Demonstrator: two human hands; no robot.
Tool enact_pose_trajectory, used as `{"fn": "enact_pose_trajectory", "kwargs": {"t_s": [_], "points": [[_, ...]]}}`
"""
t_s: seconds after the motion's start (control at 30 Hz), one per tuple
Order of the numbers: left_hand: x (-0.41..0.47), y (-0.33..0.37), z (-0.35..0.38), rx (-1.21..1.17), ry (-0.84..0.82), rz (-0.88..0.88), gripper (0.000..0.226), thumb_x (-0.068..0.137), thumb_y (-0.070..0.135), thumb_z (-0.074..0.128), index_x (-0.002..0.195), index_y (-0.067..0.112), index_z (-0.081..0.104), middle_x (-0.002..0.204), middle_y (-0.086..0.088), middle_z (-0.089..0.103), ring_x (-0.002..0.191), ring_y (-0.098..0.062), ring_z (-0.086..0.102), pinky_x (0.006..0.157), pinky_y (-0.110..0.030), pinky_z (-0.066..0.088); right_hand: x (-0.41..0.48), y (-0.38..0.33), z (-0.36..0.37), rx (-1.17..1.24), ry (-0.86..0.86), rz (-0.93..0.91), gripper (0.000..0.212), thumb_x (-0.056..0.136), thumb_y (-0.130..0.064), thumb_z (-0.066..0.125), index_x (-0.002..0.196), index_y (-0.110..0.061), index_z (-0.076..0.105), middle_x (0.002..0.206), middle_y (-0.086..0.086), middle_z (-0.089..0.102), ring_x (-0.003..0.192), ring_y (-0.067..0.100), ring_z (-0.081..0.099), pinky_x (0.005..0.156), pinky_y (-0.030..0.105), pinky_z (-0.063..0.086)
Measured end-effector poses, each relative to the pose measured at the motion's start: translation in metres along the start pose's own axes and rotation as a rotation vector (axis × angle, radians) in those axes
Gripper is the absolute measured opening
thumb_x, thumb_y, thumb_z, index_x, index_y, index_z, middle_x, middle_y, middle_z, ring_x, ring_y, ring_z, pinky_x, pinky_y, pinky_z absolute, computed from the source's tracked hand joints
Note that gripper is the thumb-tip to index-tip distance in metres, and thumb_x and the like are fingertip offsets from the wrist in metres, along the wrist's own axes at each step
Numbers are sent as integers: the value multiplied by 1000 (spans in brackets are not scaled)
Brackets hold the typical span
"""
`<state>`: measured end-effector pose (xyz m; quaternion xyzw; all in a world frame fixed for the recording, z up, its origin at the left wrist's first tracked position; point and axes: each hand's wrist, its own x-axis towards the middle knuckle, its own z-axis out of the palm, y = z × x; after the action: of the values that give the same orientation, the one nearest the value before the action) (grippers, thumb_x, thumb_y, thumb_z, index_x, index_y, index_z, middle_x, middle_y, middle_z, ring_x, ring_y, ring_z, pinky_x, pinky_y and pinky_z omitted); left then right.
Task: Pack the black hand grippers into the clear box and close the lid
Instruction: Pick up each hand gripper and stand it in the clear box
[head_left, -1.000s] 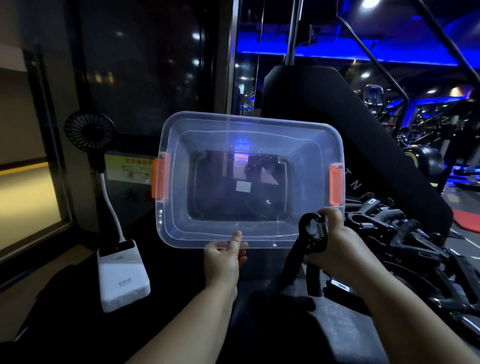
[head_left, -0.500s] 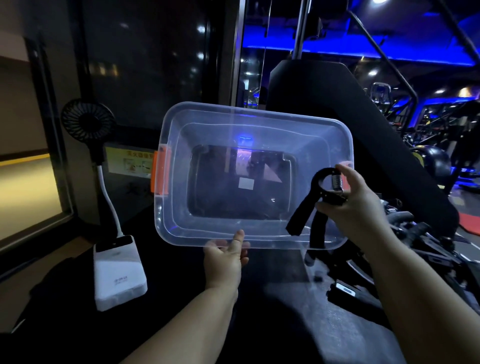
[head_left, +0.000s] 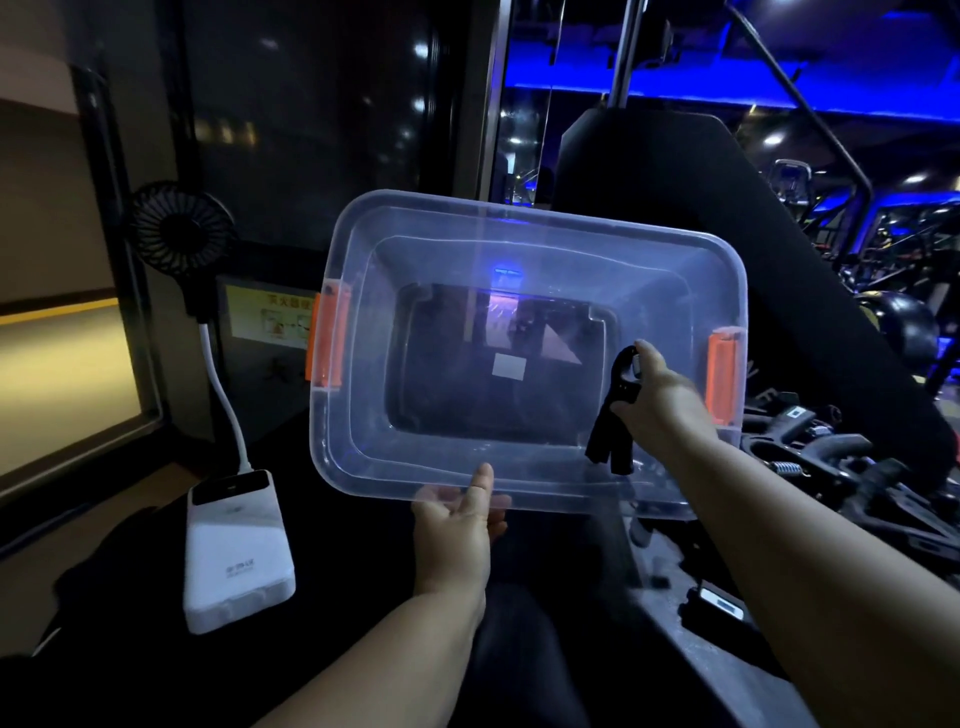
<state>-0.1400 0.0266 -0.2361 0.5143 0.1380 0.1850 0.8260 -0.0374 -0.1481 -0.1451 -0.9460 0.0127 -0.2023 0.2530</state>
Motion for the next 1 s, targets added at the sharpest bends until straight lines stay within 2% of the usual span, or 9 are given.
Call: {"fn": "enact_pose_trajectory", "kwargs": {"t_s": [0.2, 0.3, 0.4, 0.5, 0.6, 0.7, 0.8, 0.9, 1.0], "points": [[2, -3, -1, -1, 3, 10, 29, 92, 30, 58, 101, 6, 44, 70, -6, 70, 71, -14, 65, 63, -25, 50, 25, 0, 15, -189, -45, -43, 47, 83, -14, 65, 120, -13, 37, 104, 19, 57, 101, 40, 57, 72, 35, 36], [4, -4, -2, -8, 8, 9, 29, 91, 30, 58, 100, 6, 44, 71, -7, 69, 69, -12, 64, 63, -25, 51, 32, -1, 25, -277, -10, -46, 57, 89, -11, 53, 140, -14, 28, 113, 21, 52, 111, 42, 54, 85, 43, 43], [5, -5, -2, -6, 6, 8, 28, 92, 30, 58, 99, 7, 44, 72, -8, 69, 69, -13, 64, 64, -25, 51, 38, -1, 32, -368, 6, -35, 62, 94, -7, 37, 152, -11, 13, 131, 24, 44, 120, 43, 47, 98, 46, 39], [7, -6, -2, -9, 4, 10, 27, 91, 31, 59, 98, 9, 45, 69, -5, 70, 68, -12, 65, 64, -26, 51, 44, 0, 37, -475, 41, -91, 57, 95, -4, 33, 149, -3, 18, 129, 26, 45, 116, 43, 48, 95, 47, 41], [9, -8, -2, -17, 1, 10, 27, 90, 31, 59, 97, 10, 45, 66, -4, 70, 68, -12, 66, 65, -27, 52, 47, 1, 42, -689, 81, -167, 54, 93, -7, 37, 145, 0, 25, 125, 20, 51, 113, 36, 48, 89, 39, 43], [10, -8, -2, -30, -1, 20, 26, 90, 30, 59, 96, 9, 44, 64, -4, 70, 68, -12, 66, 66, -28, 52, 50, 2, 45, -869, 91, -182, 50, 90, -10, 36, 139, -1, 36, 123, 14, 53, 114, 31, 42, 94, 38, 32], [10, -9, -2, -35, -8, 31, 24, 91, 28, 59, 95, 9, 44, 62, -4, 69, 63, -8, 66, 64, -27, 51, 53, 6, 46, -945, 59, -177, 53, 88, -11, 37, 139, 0, 37, 133, 17, 43, 122, 32, 33, 102, 42, 19], [11, -9, -2, -47, -14, 40, 24, 90, 27, 59, 94, 9, 44, 60, -3, 69, 61, -6, 65, 64, -28, 51, 55, 7, 48, -966, -32, -181, 63, 93, -18, 38, 151, -5, 15, 155, 22, 16, 142, 34, 14, 114, 45, 10], [11, -9, -1, -58, -16, 49, 24, 91, 26, 59, 95, 7, 43, 59, -3, 69, 59, -6, 65, 63, -28, 51, 56, 9, 50, -978, -99, -182, 78, 92, -34, 48, 152, -5, 8, 158, 22, 3, 144, 34, 8, 116, 42, 9]]}}
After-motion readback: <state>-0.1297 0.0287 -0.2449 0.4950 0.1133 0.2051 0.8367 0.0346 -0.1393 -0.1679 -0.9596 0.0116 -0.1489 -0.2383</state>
